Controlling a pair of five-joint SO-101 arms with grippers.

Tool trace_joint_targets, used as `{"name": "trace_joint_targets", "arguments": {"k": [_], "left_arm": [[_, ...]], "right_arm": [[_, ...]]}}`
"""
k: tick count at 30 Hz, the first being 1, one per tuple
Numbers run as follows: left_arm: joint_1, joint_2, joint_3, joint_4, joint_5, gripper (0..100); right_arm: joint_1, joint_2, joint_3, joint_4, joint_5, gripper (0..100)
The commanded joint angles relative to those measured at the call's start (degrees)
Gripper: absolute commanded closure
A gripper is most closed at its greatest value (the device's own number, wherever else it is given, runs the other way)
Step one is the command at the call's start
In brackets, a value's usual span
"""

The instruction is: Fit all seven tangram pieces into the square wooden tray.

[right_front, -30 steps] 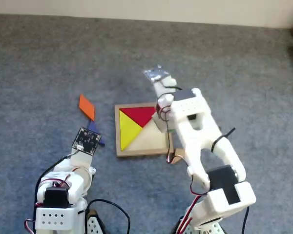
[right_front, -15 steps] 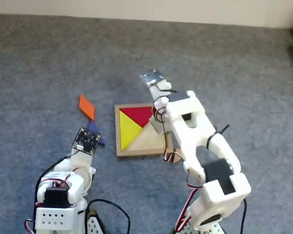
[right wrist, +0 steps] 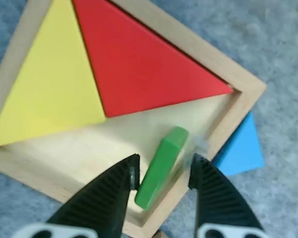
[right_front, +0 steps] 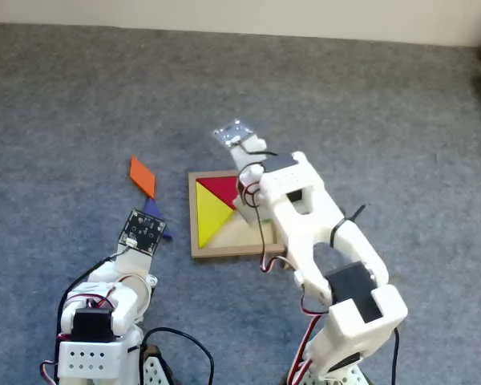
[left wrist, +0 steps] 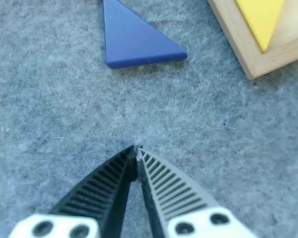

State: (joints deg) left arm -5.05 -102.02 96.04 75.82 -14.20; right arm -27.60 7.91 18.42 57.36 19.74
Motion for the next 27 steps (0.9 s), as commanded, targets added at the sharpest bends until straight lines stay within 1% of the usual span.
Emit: {"name": "trace_joint_targets", "arguments": {"k": [1,5,11,17,21,23,27], "left_arm": [[-0.6,-2.0,1.2,0.3,0.6,100],[-0.6,-2.0,1.2,0.3,0.6,100],[-0.6,-2.0,1.2,0.3,0.6,100],[-0.6,-2.0,1.2,0.3,0.6,100],[-0.6,-2.0,1.2,0.3,0.6,100],[-0.6,-2.0,1.2,0.3,0.6,100],[-0.6,-2.0,1.2,0.3,0.6,100]], "right_arm": [[-1.6,-1.3,-0.9,1.5,0.9,83.2],[-3.2,-1.4,-1.0,4.8,0.9,83.2],[-3.9,-1.8,-1.0,5.0,0.9,83.2],[-3.6,-11.4,0.0,4.9,0.9,83.2],[-2.7,-16.6,3.6,4.4,0.9,83.2],[-1.7,-17.6,5.1,2.0,0.6,83.2],[3.3,-17.6,8.1,-5.8,0.4,83.2]]}}
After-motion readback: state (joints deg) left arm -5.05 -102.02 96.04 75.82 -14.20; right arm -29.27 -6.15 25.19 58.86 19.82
